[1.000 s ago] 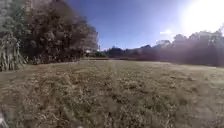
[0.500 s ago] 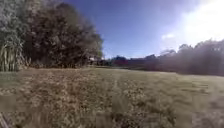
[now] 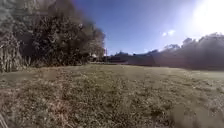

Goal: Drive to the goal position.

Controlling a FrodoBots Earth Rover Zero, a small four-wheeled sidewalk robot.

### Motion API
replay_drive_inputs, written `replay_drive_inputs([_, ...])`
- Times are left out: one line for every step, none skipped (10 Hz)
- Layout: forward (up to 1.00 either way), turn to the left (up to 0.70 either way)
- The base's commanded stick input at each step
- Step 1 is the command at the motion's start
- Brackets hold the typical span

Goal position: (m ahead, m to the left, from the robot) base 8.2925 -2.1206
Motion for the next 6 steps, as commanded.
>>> replay_drive_inputs([0.97, 0.00])
replay_drive_inputs([0.97, 0.00])
replay_drive_inputs([0.97, 0.00])
replay_drive_inputs([0.97, 0.00])
replay_drive_inputs([0.97, 0.00])
replay_drive_inputs([0.97, 0.00])
